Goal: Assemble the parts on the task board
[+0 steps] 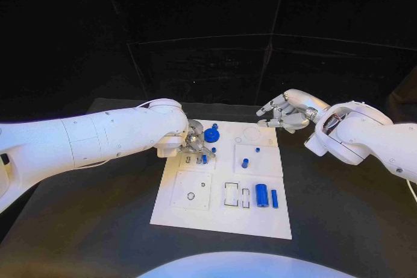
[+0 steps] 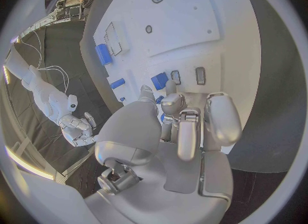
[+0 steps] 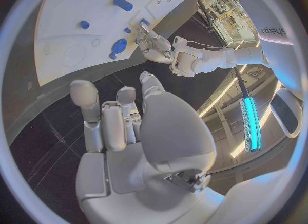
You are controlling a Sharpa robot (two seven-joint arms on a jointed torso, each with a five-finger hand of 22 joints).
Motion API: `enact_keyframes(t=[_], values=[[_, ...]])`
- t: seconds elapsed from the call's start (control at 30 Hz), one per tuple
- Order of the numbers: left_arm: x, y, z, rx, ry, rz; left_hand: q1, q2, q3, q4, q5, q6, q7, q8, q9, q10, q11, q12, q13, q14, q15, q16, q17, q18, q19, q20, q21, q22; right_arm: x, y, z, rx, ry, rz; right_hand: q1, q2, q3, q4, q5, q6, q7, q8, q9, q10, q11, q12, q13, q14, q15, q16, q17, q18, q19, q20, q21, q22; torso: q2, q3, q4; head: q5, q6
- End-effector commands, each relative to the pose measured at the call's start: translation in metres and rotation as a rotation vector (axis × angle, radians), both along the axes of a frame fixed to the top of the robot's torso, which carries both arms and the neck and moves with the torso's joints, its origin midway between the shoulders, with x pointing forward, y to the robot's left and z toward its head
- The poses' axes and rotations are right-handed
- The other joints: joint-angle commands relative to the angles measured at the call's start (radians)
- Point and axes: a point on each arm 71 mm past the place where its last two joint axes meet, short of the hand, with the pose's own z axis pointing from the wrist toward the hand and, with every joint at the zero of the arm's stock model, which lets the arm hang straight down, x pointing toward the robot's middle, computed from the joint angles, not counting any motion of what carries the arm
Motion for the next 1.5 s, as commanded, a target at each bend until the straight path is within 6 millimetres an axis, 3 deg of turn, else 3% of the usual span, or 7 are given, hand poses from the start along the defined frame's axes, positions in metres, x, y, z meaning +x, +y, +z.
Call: enact_keyframes(t=[0.03,0.63,0.9,1.07,1.17,1.33,1.5], values=[[-0.0005,-0.0014,0.0002,0.016,0.009,-0.011,0.018,0.001,0.001,-0.01,0.001,-0.008,-0.001,0.006,0.003,-0.006,-0.002,0.005,0.001,0.105,-0.007,0.003,0.263,-0.018,-0.005,0.0,0.007,0.002,0.0001,0.0007,0.0013,-0.001,-0.004,0.005,0.01,0.0,-0.004,-0.002,0.008,0.003,-0.003,0.004,0.0,0.0,-0.006,-0.006,-0.002,0.039,-0.004,-0.007,-0.002,0.019,-0.008,-0.003,-0.005,-0.001,0.0,0.0005,0.0001,0.0,-0.001],[-0.0016,-0.0047,-0.0001,0.019,0.017,-0.023,0.154,0.012,0.094,-0.136,0.002,-0.027,-0.007,0.015,0.029,-0.008,-0.008,0.001,0.005,0.105,-0.011,0.003,0.263,-0.017,-0.013,-0.001,0.013,0.014,0.0006,0.001,0.0011,-0.001,-0.004,0.005,0.015,0.001,-0.003,-0.003,0.021,0.004,-0.004,0.005,0.0,0.001,-0.007,-0.007,-0.003,0.039,-0.005,-0.009,-0.004,0.019,-0.008,-0.003,-0.008,-0.004,0.001,-0.0003,0.0005,-0.003,-0.006],[-0.0028,-0.0057,-0.0002,0.019,0.021,-0.03,0.169,0.004,0.111,-0.159,0.002,-0.026,-0.008,0.013,0.03,-0.008,-0.009,0.0,0.006,0.105,-0.012,0.003,0.263,-0.018,-0.014,-0.002,0.014,0.017,0.001,0.0016,0.0009,-0.001,-0.003,0.007,0.016,0.002,-0.002,-0.003,0.025,0.004,-0.004,0.005,0.0,0.001,-0.007,-0.008,-0.004,0.039,-0.005,-0.009,-0.003,0.019,-0.007,-0.003,-0.008,-0.004,0.001,0.0,0.0006,-0.004,-0.007],[-0.0038,-0.0053,0.0002,0.012,0.014,-0.026,0.251,0.05,0.202,-0.222,0.004,-0.033,-0.017,-0.005,0.024,-0.007,-0.02,-0.006,0.009,0.105,-0.021,0.003,0.263,-0.017,-0.015,-0.01,0.015,0.021,0.0013,0.0025,0.0008,0.0,-0.004,0.008,0.016,0.002,-0.002,-0.003,0.025,0.004,-0.004,0.005,0.0,0.001,-0.007,-0.008,-0.004,0.039,-0.005,-0.009,-0.003,0.019,-0.007,-0.003,-0.008,-0.004,0.001,-0.0006,0.001,-0.004,-0.007],[-0.0042,-0.0044,0.0006,0.005,0.008,-0.02,0.271,0.057,0.261,-0.256,0.004,-0.038,-0.013,-0.015,0.021,-0.007,-0.019,-0.014,0.007,0.105,-0.02,0.003,0.263,-0.017,-0.016,-0.013,0.016,0.023,0.0014,0.0028,0.0007,0.0,-0.004,0.009,0.016,0.002,-0.002,-0.003,0.025,0.004,-0.004,0.005,0.0,0.001,-0.007,-0.008,-0.004,0.039,-0.005,-0.009,-0.003,0.019,-0.007,-0.003,-0.008,-0.004,0.001,-0.0009,0.0011,-0.004,-0.007],[-0.0057,-0.001,0.002,-0.022,-0.008,0.003,0.243,0.04,0.346,-0.287,0.002,-0.036,-0.012,-0.019,0.025,0.003,-0.014,-0.017,0.009,0.105,-0.018,0.003,0.263,-0.019,-0.015,-0.008,0.02,0.031,0.0018,0.0031,0.0005,0.0,-0.004,0.01,0.017,0.002,-0.002,-0.003,0.028,0.004,-0.004,0.005,0.0,0.001,-0.007,-0.008,-0.004,0.039,-0.005,-0.01,-0.005,0.019,-0.008,-0.003,-0.009,-0.005,0.0,-0.0004,0.0017,-0.004,-0.008],[-0.0075,0.0034,0.0041,-0.049,-0.033,0.029,0.176,-0.003,0.477,-0.32,0.002,-0.031,-0.011,-0.017,0.033,0.013,-0.014,-0.015,0.016,0.105,-0.016,0.003,0.263,-0.02,-0.013,-0.007,0.024,0.041,0.0025,0.0024,0.0003,-0.001,-0.004,0.009,0.017,0.002,-0.002,-0.003,0.028,0.004,-0.004,0.005,0.0,0.001,-0.007,-0.008,-0.004,0.039,-0.005,-0.01,-0.005,0.019,-0.008,-0.003,-0.009,-0.005,0.0,-0.0001,0.0035,-0.001,-0.009]])
